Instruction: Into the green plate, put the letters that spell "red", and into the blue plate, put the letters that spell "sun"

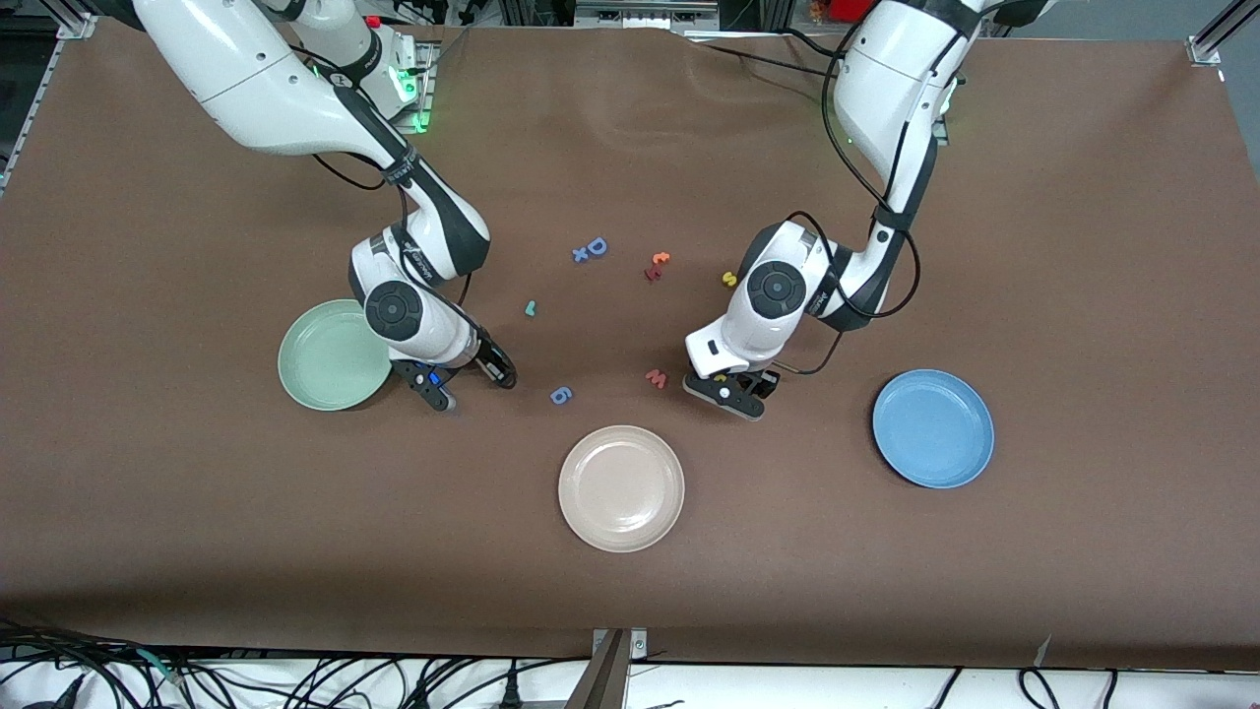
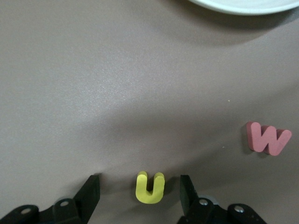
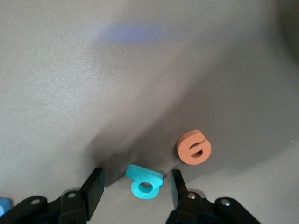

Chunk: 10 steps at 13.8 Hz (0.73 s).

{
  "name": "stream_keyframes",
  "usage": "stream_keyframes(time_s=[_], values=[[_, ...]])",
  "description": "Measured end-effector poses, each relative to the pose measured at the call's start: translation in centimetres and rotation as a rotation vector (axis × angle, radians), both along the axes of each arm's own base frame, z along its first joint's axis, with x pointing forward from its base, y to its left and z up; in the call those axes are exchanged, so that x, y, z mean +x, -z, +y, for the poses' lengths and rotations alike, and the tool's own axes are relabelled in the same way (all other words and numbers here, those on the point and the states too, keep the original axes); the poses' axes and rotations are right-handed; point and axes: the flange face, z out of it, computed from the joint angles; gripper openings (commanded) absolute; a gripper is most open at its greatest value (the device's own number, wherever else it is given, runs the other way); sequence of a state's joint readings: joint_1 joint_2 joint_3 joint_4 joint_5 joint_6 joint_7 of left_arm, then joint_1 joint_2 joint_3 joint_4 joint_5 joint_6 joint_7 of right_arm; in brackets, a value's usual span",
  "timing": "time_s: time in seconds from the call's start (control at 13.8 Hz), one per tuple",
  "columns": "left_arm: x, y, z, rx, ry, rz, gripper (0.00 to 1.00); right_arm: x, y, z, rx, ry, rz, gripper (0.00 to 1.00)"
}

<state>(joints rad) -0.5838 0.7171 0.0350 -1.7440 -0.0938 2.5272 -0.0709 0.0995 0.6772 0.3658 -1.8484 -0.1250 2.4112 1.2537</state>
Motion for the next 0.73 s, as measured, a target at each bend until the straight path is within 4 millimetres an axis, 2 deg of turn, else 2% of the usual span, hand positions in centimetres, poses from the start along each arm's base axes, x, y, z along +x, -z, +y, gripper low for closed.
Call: stream_keyframes(time_s=[0.07,0.22,0.51,0.65,0.73], values=[[-0.06,0.03,-0.04,0.000,0.001,0.001,0.45,0.04,-0.05,0.03,0.002,0.000,-0.003,0.50],[-0.07,-0.10,-0.13,-0.001,0.002,-0.001,0.42,0.06,-0.13,0.09,0.003,0.001,-0.006,0.42],[-0.11,-0.19,-0.23,-0.001,0.004,-0.002,0.17,0.14,-0.38,0.20,0.006,0.001,-0.013,0.24],[-0.20,-0.35,-0.43,-0.003,0.007,-0.003,0.06,0.14,-0.39,0.21,0.006,0.002,-0.013,0.24],[-0.21,-0.33,-0.44,-0.002,0.007,-0.003,0.05,0.14,-0.39,0.20,0.006,0.002,-0.013,0.24]])
